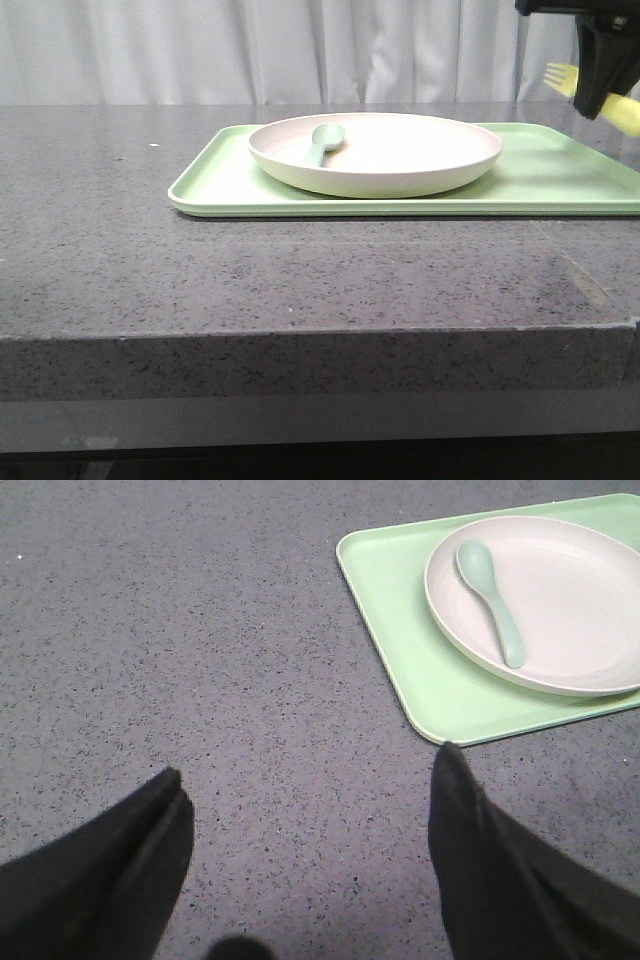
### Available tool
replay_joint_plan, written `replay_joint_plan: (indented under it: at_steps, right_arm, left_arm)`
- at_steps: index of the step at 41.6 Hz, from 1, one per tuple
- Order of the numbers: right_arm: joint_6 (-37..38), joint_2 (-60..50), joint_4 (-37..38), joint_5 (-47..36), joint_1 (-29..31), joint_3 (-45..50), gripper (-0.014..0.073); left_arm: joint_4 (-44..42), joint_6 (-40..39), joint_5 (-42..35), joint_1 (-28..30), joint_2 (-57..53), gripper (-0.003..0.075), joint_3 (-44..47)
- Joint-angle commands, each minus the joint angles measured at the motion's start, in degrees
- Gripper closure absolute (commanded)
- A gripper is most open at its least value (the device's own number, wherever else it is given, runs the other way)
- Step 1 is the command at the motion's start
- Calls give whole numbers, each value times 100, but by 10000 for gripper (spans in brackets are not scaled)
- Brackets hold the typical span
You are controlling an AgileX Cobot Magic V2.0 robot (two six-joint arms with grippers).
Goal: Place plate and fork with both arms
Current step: 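Lift the yellow fork and carry it beside the plate on the tray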
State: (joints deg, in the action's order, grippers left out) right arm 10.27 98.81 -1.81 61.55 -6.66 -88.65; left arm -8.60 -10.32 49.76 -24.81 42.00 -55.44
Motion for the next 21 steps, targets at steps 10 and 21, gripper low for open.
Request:
replay_joint_plan:
  at_steps: [10,21]
  right_arm:
    - [-182,236,-274,-508,23,-84,589]
    - [-203,420,-356,-566,23,-84,587]
  left_arm:
    - [-38,4,-436,-41,1,227,-147]
    - [-38,4,-436,-41,1,227,-147]
